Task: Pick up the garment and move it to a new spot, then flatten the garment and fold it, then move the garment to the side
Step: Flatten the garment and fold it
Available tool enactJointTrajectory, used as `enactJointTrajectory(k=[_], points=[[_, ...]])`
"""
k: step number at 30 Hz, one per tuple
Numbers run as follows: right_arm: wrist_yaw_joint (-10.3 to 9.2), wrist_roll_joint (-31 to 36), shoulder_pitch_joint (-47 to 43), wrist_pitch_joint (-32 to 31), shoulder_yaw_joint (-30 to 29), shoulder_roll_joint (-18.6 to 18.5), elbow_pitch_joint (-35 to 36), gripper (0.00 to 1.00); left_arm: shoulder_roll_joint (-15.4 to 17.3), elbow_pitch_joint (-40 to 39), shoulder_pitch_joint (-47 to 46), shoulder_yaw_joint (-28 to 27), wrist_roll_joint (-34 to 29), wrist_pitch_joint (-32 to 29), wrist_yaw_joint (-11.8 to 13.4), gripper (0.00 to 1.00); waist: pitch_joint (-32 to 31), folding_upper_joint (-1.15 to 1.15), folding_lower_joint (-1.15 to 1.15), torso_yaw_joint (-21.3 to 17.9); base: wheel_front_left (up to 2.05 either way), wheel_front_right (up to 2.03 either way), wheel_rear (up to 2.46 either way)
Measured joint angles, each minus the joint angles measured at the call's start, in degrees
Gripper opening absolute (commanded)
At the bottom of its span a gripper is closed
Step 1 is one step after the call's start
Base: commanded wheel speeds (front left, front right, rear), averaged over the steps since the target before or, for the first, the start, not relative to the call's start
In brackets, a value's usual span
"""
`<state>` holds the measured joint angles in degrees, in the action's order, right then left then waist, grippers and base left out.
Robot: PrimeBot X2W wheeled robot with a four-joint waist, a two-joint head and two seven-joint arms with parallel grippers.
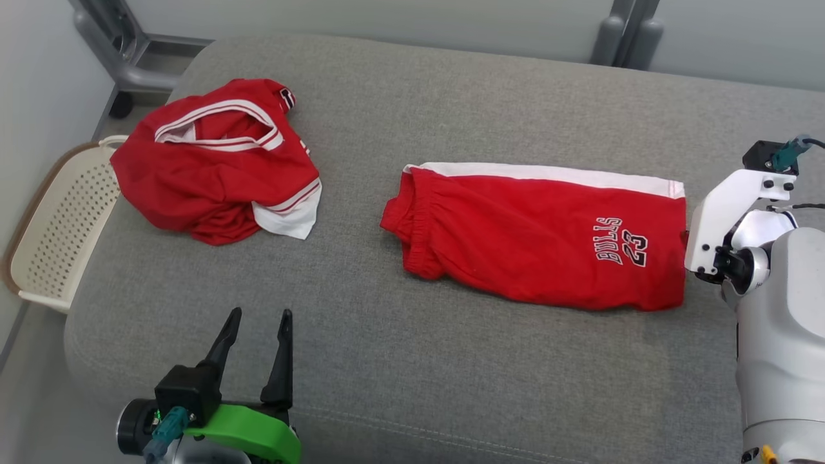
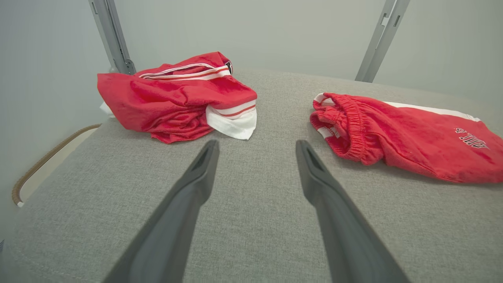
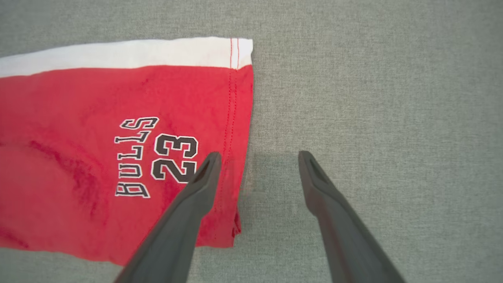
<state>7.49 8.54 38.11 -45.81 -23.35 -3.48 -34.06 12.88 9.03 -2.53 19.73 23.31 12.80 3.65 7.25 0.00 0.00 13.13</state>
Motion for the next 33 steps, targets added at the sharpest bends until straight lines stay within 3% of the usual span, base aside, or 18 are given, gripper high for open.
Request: enactJointTrajectory(k=[17, 26, 27, 28, 30, 31, 33], points=[[0.00, 5.46, 3.19, 2.61, -7.36, -0.38, -6.88, 1.00, -0.65, 1.80, -1.81, 1.27, 0.27, 0.38, -0.89, 1.00, 4.68, 0.00, 0.00, 4.69, 0.00, 0.00, 0.00], [-0.04, 3.15, 6.00, 3.27, -6.31, -0.35, -11.13, 1.00, -0.99, 2.32, -2.33, 1.83, 0.36, 0.46, -0.90, 1.00, 5.52, 0.00, 0.00, 5.53, 0.00, 0.00, 0.00], [-0.07, 2.72, 6.22, 3.19, -5.92, -0.37, -11.68, 0.93, -1.04, 2.43, -2.38, 1.88, 0.40, 0.47, -0.89, 1.00, 5.48, 0.00, 0.00, 5.59, 0.00, 0.00, 0.00], [-0.13, 2.61, 6.41, 3.03, -5.43, -0.37, -12.06, 0.56, -1.08, 2.50, -2.46, 1.91, 0.44, 0.47, -0.89, 1.00, 5.43, 0.00, 0.00, 5.65, 0.00, 0.00, 0.00], [-0.13, 2.40, 6.59, 3.03, -4.90, -0.31, -12.59, 0.15, -1.14, 2.63, -2.55, 1.94, 0.49, 0.63, -0.89, 1.00, 5.26, 0.00, 0.00, 5.73, 0.00, 0.00, 0.00], [-0.13, 2.32, 6.61, 3.04, -4.71, -0.26, -12.81, 0.00, -1.18, 2.71, -2.55, 1.97, 0.70, 0.64, -0.88, 1.00, 5.15, 0.00, 0.00, 5.77, 0.00, 0.00, 0.00], [-0.09, 2.20, 6.62, 3.16, -4.36, 0.02, -13.14, 0.00, -1.20, 2.80, -2.55, 1.99, 0.83, 0.66, -0.88, 1.00, 4.94, 0.00, 0.00, 5.85, 0.00, 0.00, 0.00]])
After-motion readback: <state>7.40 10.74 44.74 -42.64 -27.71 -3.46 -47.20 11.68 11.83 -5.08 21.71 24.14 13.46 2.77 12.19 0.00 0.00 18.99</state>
